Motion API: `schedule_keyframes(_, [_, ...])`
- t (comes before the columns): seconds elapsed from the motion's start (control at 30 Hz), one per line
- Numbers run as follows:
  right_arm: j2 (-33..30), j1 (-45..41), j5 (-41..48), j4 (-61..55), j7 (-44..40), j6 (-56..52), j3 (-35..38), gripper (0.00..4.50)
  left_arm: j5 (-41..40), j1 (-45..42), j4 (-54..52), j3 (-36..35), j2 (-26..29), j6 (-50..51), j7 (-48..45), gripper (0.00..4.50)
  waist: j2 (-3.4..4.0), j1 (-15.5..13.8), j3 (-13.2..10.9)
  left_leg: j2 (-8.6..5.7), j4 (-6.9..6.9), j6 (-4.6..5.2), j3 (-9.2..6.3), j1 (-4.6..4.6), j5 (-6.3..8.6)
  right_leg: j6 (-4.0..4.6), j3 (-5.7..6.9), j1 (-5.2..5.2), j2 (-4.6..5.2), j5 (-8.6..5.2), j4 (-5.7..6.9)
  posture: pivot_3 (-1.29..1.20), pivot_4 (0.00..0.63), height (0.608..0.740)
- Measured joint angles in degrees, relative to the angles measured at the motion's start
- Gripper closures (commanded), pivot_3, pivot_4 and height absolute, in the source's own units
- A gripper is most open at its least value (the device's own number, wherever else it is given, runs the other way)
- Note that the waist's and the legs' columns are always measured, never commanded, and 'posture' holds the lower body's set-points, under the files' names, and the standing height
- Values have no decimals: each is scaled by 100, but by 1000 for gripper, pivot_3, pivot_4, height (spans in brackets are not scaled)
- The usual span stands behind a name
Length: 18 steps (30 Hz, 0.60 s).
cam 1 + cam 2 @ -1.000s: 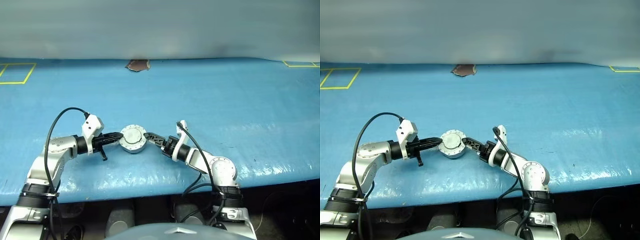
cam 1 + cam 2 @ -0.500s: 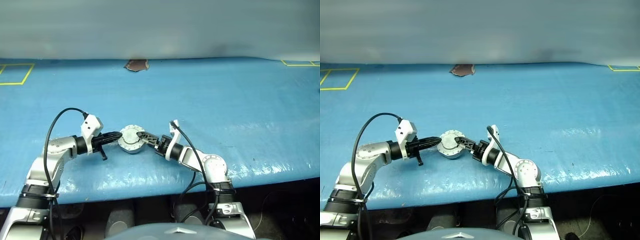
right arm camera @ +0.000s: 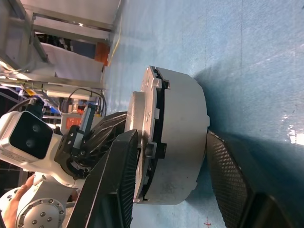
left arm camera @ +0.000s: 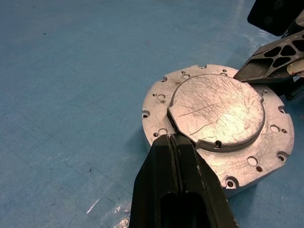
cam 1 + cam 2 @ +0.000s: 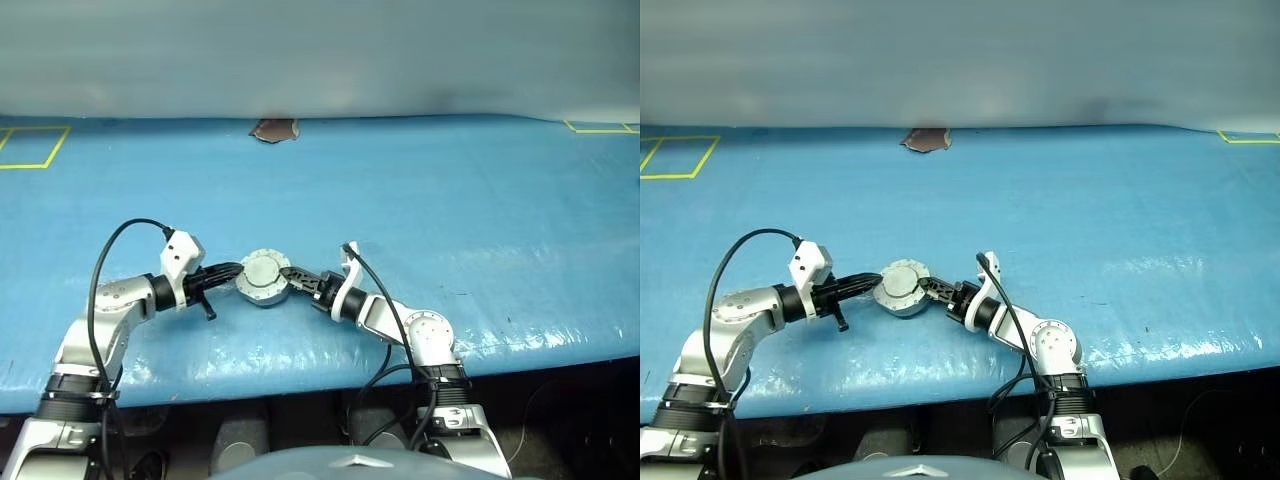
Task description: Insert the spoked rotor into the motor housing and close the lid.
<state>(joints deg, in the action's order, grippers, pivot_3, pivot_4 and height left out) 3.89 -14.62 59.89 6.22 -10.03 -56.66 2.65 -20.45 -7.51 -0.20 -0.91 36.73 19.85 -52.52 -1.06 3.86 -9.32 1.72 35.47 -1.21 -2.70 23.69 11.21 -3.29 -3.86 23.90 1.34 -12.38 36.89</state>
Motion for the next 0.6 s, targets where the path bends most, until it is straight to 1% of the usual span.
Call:
schedule_keyframes(0.03, [0,0,0,1,5,2,0,2256,0,0,0,-4,-1,3,0,4500,0,1,0,0,0,0,0,0,0,0,0,0,0,0,0,0,150,740])
schedule_keyframes(0.13, [0,0,2,16,49,5,3,2805,1,0,0,-14,-4,8,5,4500,0,1,0,0,0,0,0,0,0,0,0,0,0,0,0,0,150,740])
schedule_keyframes(0.17, [0,0,41,20,40,14,12,3120,3,0,0,-28,-6,10,9,4500,0,1,0,0,0,0,0,0,0,0,0,0,0,0,0,0,150,740])
schedule_keyframes(0.2, [0,-6,144,1,12,25,13,3304,2,4,8,-44,-8,15,16,4500,1,2,0,0,0,0,1,-2,0,0,-1,-1,0,0,0,0,150,740])
schedule_keyframes(0.6, [0,-11,259,1,34,126,-3,3315,-110,32,7,-188,-61,225,104,4500,1,-2,-1,0,1,0,-1,0,0,0,-1,-2,0,0,-1,0,150,740])
